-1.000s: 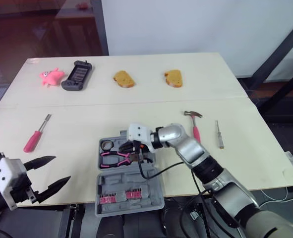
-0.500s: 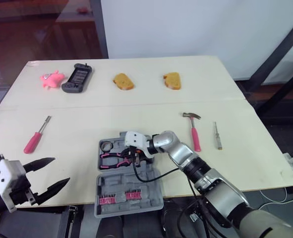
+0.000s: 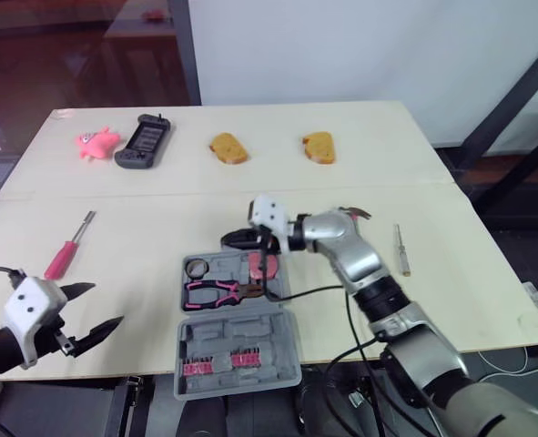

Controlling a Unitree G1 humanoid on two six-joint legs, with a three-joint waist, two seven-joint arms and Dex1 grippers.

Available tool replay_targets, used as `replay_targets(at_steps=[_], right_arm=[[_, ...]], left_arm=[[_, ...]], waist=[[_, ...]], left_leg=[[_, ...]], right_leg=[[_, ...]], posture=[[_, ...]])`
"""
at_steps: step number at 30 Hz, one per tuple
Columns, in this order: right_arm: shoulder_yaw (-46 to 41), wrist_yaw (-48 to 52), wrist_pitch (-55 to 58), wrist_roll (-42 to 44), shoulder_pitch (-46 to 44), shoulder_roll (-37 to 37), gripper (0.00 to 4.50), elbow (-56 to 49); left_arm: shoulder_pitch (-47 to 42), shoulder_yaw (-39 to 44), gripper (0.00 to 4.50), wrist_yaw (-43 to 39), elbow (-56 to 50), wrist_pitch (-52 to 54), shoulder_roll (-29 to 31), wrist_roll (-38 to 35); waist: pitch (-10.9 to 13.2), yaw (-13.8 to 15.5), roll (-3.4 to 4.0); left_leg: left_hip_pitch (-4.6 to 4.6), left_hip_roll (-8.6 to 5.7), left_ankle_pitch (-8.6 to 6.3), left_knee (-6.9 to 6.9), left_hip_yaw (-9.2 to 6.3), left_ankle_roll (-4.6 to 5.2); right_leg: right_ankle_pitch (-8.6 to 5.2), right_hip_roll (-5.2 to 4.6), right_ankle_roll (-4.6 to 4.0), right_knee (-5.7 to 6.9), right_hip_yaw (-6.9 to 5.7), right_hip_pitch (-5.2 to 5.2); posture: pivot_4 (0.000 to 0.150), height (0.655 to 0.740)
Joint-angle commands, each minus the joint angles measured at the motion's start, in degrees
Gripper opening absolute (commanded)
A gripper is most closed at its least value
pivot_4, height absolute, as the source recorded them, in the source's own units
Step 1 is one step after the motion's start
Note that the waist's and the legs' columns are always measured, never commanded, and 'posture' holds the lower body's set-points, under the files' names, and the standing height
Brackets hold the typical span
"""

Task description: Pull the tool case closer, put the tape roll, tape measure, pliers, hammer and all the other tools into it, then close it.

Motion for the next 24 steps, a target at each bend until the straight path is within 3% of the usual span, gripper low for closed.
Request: replay_targets(at_steps=[1,7,9,14,17,24], right_arm=[[-2.07,6.90,2.64,2.62,3.51,-9.89,0.10,-9.77],[0.01,6.86,-5.62,-4.20,12.44,-21.60,0.10,-11.91],[1.04,4.98,-8.02,-6.75,15.16,-22.56,0.00,-11.36],[3.19,2.53,-11.31,-10.08,18.57,-21.62,0.00,-8.41],[4.12,1.55,-11.94,-10.90,20.09,-20.83,0.00,-7.09],[5.14,-0.82,-12.82,-11.97,20.96,-18.37,0.00,-4.50]], left_arm=[[-1.70,-2.44,4.50,-4.38,3.22,1.74,4.38,0.55],[-9.52,-8.07,4.50,-7.88,9.15,-3.79,4.65,1.62],[-10.96,-11.01,3.99,-9.17,10.58,-7.53,3.90,3.00],[-15.33,-18.96,1.67,-8.30,15.42,-15.66,3.01,9.77],[-18.28,-22.02,0.04,-5.23,17.58,-16.71,0.34,11.49],[-19.85,-28.07,0.04,-3.55,17.31,-11.47,-4.10,11.73]], waist=[[0.03,0.50,0.02],[0.07,0.73,0.02],[0.07,0.45,0.02],[0.09,0.10,0.01],[0.10,0.27,0.02],[0.10,0.50,-0.01]], left_leg=[[0.00,-0.01,0.00,0.00,0.00,0.00],[0.03,0.00,0.00,0.02,0.03,0.00],[0.03,-0.01,0.00,0.02,0.07,0.01],[0.02,0.00,0.00,0.02,0.06,0.01],[0.02,0.00,0.00,0.08,0.04,0.01],[0.04,-0.01,0.00,0.15,0.04,0.01]], right_leg=[[-0.04,-0.02,-0.06,-0.02,-0.01,0.01],[-0.13,-0.01,-0.24,-0.02,0.00,-0.02],[-0.13,-0.03,-0.22,-0.03,0.04,-0.03],[-0.10,0.00,-0.14,0.01,0.03,-0.04],[-0.10,0.01,-0.15,0.00,0.04,0.03],[-0.01,0.02,0.04,0.03,0.04,0.08]], posture=[[0.150,0.7400],[0.150,0.7400],[0.150,0.7400],[0.150,0.7400],[0.150,0.7400],[0.150,0.7400]])
